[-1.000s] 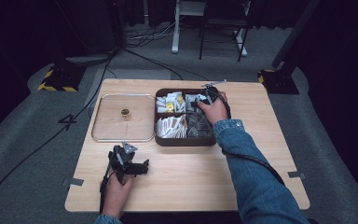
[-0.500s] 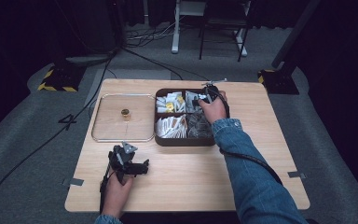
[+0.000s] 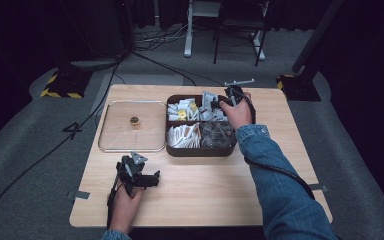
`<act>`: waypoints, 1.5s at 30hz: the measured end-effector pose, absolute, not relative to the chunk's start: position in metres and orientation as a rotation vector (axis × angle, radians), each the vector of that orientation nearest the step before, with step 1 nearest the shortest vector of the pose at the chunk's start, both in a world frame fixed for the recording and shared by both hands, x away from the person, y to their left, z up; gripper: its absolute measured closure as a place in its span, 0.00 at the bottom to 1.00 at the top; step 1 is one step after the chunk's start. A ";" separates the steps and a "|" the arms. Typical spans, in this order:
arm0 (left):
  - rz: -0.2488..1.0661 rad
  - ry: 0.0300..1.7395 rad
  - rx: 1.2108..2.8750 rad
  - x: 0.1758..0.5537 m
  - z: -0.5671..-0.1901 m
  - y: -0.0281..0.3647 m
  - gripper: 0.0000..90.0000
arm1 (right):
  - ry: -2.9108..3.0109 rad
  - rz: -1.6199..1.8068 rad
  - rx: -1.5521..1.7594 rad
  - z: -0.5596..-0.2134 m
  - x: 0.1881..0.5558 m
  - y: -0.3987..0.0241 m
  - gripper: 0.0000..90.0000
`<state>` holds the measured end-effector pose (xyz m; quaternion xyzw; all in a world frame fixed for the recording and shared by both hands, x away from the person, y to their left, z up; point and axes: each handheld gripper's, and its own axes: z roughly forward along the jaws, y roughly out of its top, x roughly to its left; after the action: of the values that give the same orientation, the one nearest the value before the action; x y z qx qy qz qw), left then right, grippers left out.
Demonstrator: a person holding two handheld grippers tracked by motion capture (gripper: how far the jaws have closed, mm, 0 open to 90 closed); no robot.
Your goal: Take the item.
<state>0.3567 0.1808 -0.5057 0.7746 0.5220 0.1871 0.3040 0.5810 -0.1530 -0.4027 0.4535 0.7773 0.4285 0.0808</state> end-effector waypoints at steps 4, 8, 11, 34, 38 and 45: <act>0.496 1.382 2.055 0.357 -0.506 0.181 0.00 | 2.345 1.327 1.331 -0.394 0.574 -0.158 0.96; 0.495 1.382 2.056 0.357 -0.506 0.181 0.00 | 2.365 1.360 1.302 -0.386 0.566 -0.162 0.96; 0.496 1.383 2.055 0.357 -0.506 0.181 0.00 | 2.375 1.392 1.277 -0.380 0.559 -0.165 0.96; 0.495 1.383 2.053 0.357 -0.506 0.181 0.00 | 2.523 1.549 1.129 -0.350 0.484 -0.195 0.96; 0.494 1.384 2.054 0.357 -0.506 0.181 0.00 | 2.553 1.536 1.116 -0.352 0.471 -0.199 0.96; 0.494 1.384 2.055 0.357 -0.506 0.181 0.00 | 2.595 1.535 1.093 -0.356 0.448 -0.204 0.96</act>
<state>0.3568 0.1807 -0.5056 0.7752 0.5220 0.1863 0.3031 0.4480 -0.2037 -0.3557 0.3406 0.8087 0.4784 -0.0325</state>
